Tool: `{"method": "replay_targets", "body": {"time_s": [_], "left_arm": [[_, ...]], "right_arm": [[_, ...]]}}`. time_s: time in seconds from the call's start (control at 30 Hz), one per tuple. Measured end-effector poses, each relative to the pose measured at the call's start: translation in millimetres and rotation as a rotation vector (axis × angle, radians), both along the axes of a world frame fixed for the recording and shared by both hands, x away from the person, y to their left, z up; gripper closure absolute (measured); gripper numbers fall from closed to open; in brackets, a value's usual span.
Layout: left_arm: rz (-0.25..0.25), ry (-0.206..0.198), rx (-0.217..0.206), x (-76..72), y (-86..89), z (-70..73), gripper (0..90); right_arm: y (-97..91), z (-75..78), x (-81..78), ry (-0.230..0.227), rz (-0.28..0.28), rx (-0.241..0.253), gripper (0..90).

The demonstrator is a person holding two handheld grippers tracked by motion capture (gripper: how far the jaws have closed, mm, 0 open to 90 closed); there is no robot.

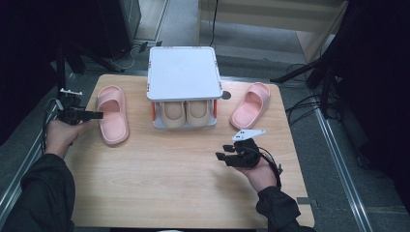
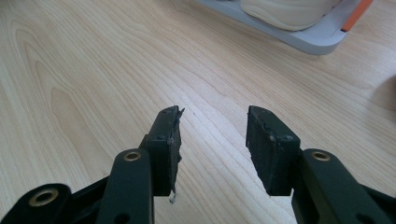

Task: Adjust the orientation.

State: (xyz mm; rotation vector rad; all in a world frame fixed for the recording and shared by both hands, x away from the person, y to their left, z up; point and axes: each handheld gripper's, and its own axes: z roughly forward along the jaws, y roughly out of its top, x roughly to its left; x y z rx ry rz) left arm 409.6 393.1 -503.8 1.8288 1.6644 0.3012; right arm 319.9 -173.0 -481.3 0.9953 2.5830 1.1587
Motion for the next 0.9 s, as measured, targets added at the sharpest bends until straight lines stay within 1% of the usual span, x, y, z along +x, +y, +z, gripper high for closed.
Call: {"method": "replay_targets", "body": {"time_s": [0.1,0.2,0.27,0.3,0.33,0.43,0.47,0.5,0.53,0.6,0.73,0.77,0.87,0.9], "left_arm": [[0.021,0.007,0.025,8.1,-4.3,-2.2,46.5],[0.025,0.017,0.050,13.6,-8.5,-4.7,47.7],[0.034,0.014,0.076,15.8,-10.5,-5.2,54.3],[0.040,0.007,0.078,16.7,-10.9,-5.6,59.6],[0.039,0.006,0.079,17.0,-10.7,-5.6,60.6],[0.038,-0.002,0.103,16.3,-9.9,-4.1,69.8],[0.037,-0.005,0.121,15.7,-10.4,-3.6,73.0],[0.021,-0.008,0.159,14.7,-10.7,-2.3,76.1],[0.022,-0.010,0.178,14.1,-11.2,-1.7,79.1],[0.018,-0.012,0.179,13.0,-9.1,-0.9,81.9],[0.020,-0.006,0.162,11.0,-7.6,0.2,83.0],[0.022,-0.010,0.157,10.6,-7.1,0.8,83.1],[0.020,-0.012,0.143,7.8,-5.6,5.0,83.4],[0.018,-0.012,0.145,6.7,-5.4,6.3,83.5]], "right_arm": [[-2.6,-1.0,-1.0,0.002,-0.010,-0.002,55.2],[-5.8,-1.6,-2.8,0.002,-0.019,-0.005,55.1],[-8.0,-1.5,-3.8,0.000,-0.025,-0.006,55.1],[-9.0,-1.4,-4.4,0.002,-0.028,-0.003,55.1],[-10.4,-1.4,-4.8,-0.002,-0.032,-0.005,55.1],[-13.5,-0.9,-6.2,0.001,-0.046,-0.003,55.1],[-14.4,-1.0,-6.1,-0.005,-0.048,-0.002,55.1],[-15.2,-0.9,-6.2,-0.006,-0.047,-0.001,55.1],[-15.7,-0.5,-6.8,-0.004,-0.053,-0.001,55.0],[-16.0,-0.1,-6.7,-0.002,-0.055,0.002,55.0],[-15.5,-0.7,-5.5,-0.004,-0.052,0.000,54.9],[-15.3,-0.7,-5.3,-0.003,-0.053,0.000,55.0],[-15.1,-0.6,-4.1,-0.005,-0.050,0.002,54.9],[-15.0,-0.4,-3.8,-0.004,-0.050,0.002,54.9]]}}
